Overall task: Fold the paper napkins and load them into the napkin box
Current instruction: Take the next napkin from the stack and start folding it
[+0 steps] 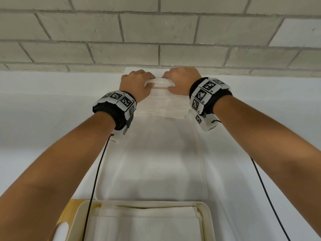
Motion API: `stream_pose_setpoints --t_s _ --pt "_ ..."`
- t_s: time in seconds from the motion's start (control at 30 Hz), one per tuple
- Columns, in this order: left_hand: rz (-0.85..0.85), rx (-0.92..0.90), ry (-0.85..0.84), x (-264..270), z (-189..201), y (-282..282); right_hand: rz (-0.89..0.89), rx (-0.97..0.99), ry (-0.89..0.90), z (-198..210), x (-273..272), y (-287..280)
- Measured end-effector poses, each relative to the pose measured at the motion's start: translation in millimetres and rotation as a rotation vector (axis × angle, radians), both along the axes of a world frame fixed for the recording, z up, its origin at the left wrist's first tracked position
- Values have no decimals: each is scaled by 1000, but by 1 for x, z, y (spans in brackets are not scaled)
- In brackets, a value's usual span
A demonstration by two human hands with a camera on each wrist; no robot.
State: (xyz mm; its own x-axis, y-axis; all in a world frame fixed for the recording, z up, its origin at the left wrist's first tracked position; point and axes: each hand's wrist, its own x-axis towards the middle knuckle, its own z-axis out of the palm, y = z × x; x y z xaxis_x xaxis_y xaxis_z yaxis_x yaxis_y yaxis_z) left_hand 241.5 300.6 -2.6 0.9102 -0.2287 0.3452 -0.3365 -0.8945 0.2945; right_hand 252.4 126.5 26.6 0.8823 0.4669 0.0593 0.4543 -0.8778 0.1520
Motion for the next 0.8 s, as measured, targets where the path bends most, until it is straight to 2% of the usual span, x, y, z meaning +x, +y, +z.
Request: stream_pose_setpoints --t_s 0.1,0.2,0.23,0.27,0.33,0.4,0.43,0.53,0.6,0.67,0.7,0.8 --pt "35 -2 -70 0 -1 -1 -36 27 -65 2 0 4" --pt "64 -97 -391 -6 1 -4 -80 90 -178 8 -2 4" --pt "44 -165 -439 -11 4 -5 -99 126 -208 10 -4 4" --pt "19 -248 -360 -17 10 -7 -114 160 -236 13 -5 4" --pt "58 -406 98 -28 24 -15 -137 202 -281 21 -8 5" --pt "97 -690 492 -32 36 -20 -142 209 -318 27 -16 7" --pt "82 -861 596 -32 40 -22 -128 203 -335 30 -20 9" --pt "20 -1323 654 -28 51 -22 -34 243 -370 25 -33 16" --pt "-5 -1544 652 -26 53 -18 73 315 -451 19 -44 19" --pt "-23 -1632 634 -29 56 -14 171 324 -536 17 -51 13" --pt "-25 -1647 621 -31 58 -12 204 357 -517 17 -50 8" --pt "-31 -1709 585 -39 67 -5 41 546 -214 32 -61 -2"
